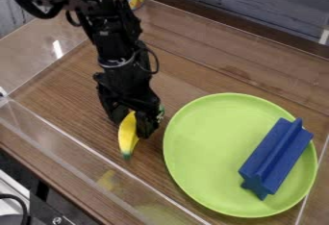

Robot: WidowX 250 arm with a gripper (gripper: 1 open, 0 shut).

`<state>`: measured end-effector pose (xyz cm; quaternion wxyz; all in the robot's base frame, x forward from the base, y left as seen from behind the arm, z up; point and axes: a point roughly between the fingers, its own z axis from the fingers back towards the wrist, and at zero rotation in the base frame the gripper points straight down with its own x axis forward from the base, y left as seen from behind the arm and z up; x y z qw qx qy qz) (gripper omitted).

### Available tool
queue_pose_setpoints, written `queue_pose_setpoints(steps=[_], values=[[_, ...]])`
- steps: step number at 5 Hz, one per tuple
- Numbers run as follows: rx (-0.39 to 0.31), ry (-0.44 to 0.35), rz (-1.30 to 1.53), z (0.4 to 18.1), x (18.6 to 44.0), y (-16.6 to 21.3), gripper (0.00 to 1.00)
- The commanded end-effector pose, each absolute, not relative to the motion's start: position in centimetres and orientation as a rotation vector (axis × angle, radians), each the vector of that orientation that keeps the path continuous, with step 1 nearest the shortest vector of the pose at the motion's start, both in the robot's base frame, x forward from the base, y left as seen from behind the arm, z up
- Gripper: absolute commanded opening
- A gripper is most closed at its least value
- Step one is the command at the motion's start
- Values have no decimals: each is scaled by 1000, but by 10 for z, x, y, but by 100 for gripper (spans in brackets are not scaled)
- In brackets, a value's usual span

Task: Put the banana in the green plate

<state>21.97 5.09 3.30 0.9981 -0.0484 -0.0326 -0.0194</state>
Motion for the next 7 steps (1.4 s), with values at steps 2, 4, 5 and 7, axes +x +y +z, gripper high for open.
queue_pose_setpoints(steps=[2, 4, 5, 7], values=[[-106, -81, -40, 28, 223, 54, 0], [-135, -83, -28, 31, 224, 54, 0], [-149, -84, -22, 32, 226, 54, 0], [-168, -84, -14, 36, 228, 54, 0]])
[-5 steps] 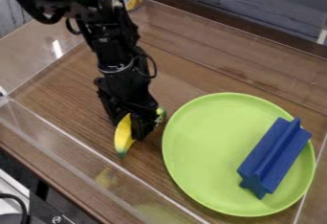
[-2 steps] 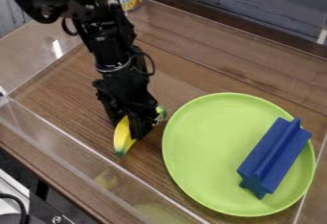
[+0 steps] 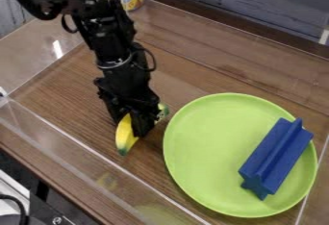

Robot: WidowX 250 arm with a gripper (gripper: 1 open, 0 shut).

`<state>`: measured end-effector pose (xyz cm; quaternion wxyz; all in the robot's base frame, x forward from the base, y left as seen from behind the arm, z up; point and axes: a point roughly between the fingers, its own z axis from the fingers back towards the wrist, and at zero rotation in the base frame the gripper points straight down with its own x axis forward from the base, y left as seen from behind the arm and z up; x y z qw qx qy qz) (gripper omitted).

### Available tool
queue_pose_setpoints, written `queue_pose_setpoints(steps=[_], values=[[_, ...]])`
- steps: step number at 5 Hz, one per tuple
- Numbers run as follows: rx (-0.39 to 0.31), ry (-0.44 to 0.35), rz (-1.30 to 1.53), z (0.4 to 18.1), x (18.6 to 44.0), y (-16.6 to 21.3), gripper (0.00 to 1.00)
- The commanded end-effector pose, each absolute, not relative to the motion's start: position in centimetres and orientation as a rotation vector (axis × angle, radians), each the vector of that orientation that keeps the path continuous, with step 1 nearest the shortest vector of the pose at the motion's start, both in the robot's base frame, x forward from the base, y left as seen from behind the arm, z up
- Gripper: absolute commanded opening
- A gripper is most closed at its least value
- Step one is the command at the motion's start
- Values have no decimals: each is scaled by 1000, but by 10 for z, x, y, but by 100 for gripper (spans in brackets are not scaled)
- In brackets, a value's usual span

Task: Put the banana in the green plate

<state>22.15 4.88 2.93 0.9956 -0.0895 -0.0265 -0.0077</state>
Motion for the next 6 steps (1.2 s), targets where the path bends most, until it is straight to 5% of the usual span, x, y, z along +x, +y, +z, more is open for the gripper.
queue_pose_setpoints(steps=[1, 2, 6], values=[[-179, -84, -9, 36, 228, 53, 100], [-179, -86, -12, 34, 229, 52, 0], [-142, -75, -17, 54, 232, 46, 0]])
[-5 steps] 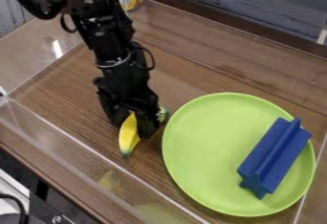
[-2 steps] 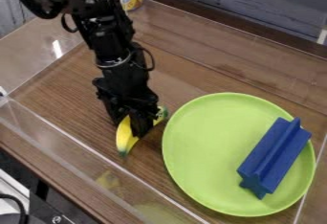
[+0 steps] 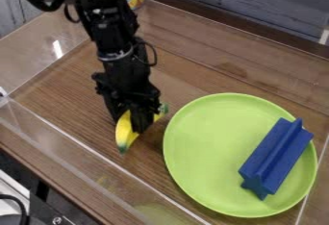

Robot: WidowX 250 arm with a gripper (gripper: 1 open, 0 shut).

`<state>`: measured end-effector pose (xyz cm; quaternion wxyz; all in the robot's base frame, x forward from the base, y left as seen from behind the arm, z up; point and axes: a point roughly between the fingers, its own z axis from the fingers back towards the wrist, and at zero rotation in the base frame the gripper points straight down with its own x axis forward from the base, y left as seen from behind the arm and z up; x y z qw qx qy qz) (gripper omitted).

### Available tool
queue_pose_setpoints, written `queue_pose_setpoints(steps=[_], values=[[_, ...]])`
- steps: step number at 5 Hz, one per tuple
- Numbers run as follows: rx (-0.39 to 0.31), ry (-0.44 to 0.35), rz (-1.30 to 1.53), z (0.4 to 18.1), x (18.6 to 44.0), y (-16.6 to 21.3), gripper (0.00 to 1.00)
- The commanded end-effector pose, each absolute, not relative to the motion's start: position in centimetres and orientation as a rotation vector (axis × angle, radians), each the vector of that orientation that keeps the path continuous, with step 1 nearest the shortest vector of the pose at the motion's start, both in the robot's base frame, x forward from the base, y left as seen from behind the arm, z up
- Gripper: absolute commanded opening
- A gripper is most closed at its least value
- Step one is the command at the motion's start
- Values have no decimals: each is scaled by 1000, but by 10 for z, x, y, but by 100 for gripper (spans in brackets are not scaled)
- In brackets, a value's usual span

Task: Put the banana in the green plate

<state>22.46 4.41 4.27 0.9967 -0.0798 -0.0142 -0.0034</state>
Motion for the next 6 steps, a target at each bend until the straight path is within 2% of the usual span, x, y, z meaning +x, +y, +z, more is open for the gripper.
queue_pose_setpoints(steps=[1, 4, 5, 6], values=[[-124, -79, -13, 70, 235, 41, 0], [-96, -105, 10, 147, 241, 16, 0], [-93, -110, 16, 156, 234, 4, 0], [-93, -109, 10, 157, 229, -4, 0]])
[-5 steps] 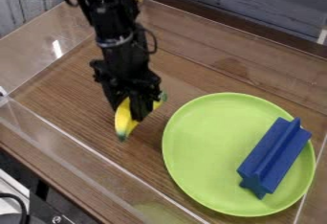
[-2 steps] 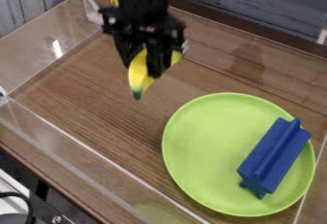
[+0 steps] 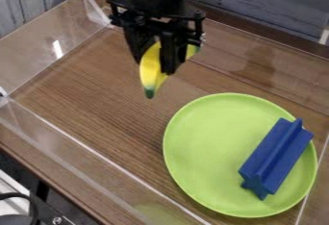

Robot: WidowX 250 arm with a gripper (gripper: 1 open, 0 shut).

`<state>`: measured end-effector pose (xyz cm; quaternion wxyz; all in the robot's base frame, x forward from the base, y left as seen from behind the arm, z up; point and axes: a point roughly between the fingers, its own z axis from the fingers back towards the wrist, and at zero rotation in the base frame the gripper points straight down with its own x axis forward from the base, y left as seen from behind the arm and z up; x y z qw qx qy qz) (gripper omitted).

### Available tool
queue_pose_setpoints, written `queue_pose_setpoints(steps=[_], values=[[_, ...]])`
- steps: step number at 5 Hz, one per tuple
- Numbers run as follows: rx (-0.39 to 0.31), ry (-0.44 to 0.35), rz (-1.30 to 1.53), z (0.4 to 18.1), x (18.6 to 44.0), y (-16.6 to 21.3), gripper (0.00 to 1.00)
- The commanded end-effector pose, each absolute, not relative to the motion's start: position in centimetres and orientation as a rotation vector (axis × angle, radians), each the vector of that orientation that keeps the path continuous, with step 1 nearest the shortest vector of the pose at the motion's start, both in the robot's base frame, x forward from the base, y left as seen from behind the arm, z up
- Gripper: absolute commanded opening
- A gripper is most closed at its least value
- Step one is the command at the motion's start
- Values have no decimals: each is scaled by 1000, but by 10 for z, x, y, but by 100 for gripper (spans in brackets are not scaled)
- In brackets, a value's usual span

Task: Put the banana in the green plate

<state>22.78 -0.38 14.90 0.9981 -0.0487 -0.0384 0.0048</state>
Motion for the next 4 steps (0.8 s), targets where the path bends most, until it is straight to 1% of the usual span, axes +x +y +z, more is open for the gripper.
queue_pose_setpoints(steps=[1, 4], values=[[-93, -107, 5, 156, 226, -9, 0], [-93, -104, -2, 154, 222, -18, 0]])
